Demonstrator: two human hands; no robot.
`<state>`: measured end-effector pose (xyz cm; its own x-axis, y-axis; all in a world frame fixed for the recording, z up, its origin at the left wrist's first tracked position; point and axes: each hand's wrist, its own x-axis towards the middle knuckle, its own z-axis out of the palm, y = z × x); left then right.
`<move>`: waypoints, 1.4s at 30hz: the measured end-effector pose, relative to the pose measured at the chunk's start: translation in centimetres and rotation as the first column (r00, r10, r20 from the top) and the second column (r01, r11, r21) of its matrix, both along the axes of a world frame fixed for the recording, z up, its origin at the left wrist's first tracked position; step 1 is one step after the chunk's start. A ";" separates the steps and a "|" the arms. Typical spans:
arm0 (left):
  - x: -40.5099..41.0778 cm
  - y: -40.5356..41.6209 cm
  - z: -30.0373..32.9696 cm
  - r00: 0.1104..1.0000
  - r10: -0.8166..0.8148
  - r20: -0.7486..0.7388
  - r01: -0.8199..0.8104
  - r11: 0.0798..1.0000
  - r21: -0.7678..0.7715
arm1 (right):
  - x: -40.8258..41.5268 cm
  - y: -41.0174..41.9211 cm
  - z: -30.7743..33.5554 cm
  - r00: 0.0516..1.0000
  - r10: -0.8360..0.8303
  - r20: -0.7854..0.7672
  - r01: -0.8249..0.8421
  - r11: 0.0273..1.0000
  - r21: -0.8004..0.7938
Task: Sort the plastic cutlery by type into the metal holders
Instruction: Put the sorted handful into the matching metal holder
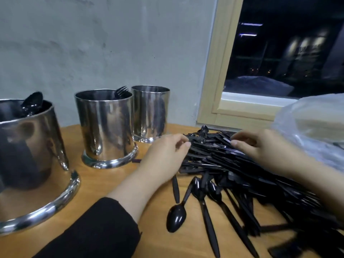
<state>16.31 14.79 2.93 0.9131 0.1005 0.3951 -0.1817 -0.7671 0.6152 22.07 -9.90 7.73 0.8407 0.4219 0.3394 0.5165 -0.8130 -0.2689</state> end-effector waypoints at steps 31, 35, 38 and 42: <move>-1.7 -4.7 0.1 0.990 -0.140 0.015 0.136 0.977 0.162 | -2.8 -4.3 -6.1 0.990 0.013 0.141 0.013 0.984 -0.178; -1.7 -5.1 0.4 0.974 -0.166 0.154 0.125 0.962 0.242 | -3.2 -4.3 -5.7 0.971 0.027 0.236 -0.003 0.995 -0.103; -2.0 -5.5 0.7 0.961 -0.231 0.155 0.151 0.902 0.404 | -3.5 -4.1 -5.4 0.947 0.084 0.309 -0.057 0.994 -0.095; -2.1 -6.4 0.6 0.969 -0.243 0.053 0.162 0.778 0.607 | -4.6 -3.4 -4.9 0.903 0.188 0.386 -0.156 0.981 -0.113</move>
